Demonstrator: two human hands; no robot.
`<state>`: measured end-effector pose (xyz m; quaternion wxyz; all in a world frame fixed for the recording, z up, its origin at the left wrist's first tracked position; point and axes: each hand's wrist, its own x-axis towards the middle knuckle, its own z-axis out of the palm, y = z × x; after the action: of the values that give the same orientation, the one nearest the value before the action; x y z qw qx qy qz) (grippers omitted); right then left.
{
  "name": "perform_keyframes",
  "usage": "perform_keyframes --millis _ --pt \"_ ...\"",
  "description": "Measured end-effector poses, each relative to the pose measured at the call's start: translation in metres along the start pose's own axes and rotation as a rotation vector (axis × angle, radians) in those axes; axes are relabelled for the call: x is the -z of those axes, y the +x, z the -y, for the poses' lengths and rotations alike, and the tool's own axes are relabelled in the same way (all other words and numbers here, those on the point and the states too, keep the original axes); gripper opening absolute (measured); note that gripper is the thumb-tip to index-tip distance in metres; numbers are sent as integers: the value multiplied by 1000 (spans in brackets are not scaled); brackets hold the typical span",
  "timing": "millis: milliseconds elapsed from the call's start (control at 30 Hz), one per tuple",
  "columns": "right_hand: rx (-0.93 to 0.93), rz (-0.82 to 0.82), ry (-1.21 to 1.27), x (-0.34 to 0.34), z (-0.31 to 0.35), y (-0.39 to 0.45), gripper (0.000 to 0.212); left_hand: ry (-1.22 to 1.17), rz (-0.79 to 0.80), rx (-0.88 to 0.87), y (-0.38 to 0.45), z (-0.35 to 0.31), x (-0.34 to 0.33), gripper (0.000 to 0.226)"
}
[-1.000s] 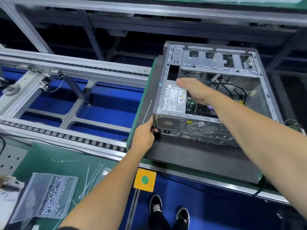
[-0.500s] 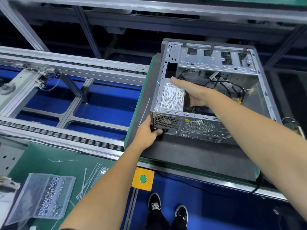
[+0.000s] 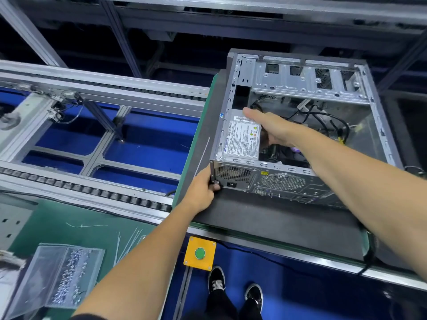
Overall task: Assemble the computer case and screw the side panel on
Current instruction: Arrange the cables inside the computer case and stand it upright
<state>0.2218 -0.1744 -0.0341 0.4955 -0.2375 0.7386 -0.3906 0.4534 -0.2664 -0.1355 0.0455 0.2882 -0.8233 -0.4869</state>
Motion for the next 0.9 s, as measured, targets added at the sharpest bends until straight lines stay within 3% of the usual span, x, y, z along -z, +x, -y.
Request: perform_keyframes --millis 67,167,300,367,533,600,667,800,900 --pt "-4 -11 -6 -4 2 -2 110 40 -35 -49 -2 -1 1 42" --pt "-4 -44 -4 -5 1 -1 105 114 -26 -130 -1 0 5 39" --pt "33 -34 61 0 0 0 68 125 -64 -180 -4 7 3 60" --pt "50 -13 60 2 1 1 61 119 -83 -218 -4 8 0 64" --pt "-26 23 -239 12 7 2 94 163 -74 -217 0 11 1 59" --pt "50 -68 -420 16 20 2 94 175 -69 -224 3 16 -1 54" --pt "122 -91 -436 17 33 5 87 181 -68 -214 4 19 -2 50" --pt "24 121 -120 21 40 19 62 217 -64 -237 3 22 -2 44" --pt "-30 124 18 27 38 31 27 212 -68 -245 3 22 -1 43"
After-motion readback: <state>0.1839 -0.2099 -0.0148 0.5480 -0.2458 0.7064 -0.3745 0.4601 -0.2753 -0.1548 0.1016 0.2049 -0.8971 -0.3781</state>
